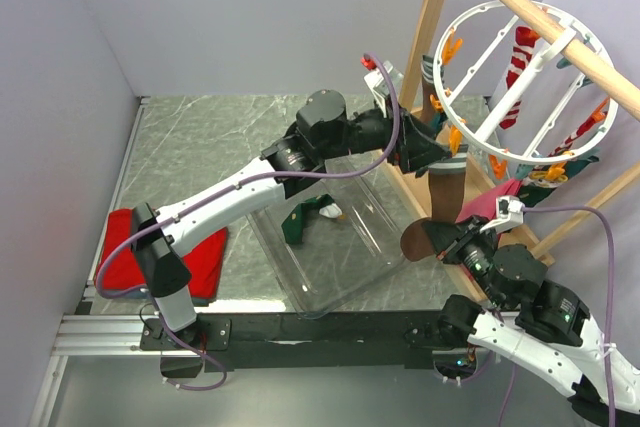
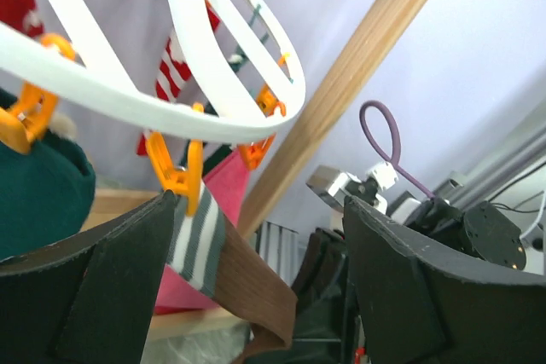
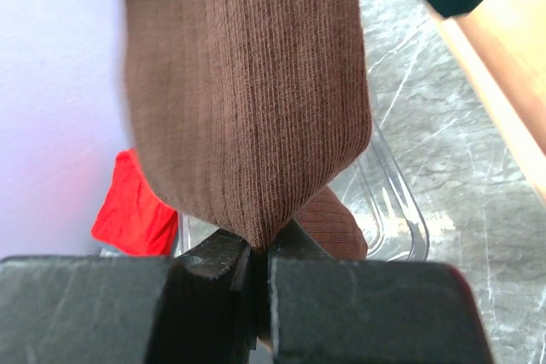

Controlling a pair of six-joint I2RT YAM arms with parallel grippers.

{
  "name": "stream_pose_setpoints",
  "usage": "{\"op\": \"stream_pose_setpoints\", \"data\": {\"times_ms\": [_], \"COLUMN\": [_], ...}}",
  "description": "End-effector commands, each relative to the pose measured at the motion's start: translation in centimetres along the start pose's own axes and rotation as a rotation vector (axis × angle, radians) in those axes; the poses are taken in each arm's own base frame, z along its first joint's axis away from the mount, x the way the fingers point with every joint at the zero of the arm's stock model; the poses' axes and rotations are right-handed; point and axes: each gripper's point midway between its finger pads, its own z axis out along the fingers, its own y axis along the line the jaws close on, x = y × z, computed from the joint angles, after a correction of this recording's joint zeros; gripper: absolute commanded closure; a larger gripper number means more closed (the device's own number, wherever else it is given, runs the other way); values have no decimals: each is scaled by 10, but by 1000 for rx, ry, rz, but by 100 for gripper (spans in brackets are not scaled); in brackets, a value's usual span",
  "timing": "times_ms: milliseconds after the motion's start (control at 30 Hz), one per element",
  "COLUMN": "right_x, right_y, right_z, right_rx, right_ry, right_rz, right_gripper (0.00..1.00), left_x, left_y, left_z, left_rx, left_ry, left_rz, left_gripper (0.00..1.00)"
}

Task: Remove the socks clipped to the hanger

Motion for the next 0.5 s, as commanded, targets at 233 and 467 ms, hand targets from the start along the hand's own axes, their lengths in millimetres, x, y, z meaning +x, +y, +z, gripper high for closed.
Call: {"op": "stream_pose_setpoints", "data": {"times_ms": [233,467], "right_x": [-4,-2], "right_y": [5,5], "right_z": [-12,-11], "right_rx": [-57,-60], "right_ry": [5,13], "right_rz": [11,9], "right_gripper": [100,100], "left_x": [-6,-2], "left_y": [17,20], "left_z": [20,30], "left_rx": [-29,-9], "left_ry": [-32,-23], "left_rz": [38,18], "left_gripper": [29,28]}}
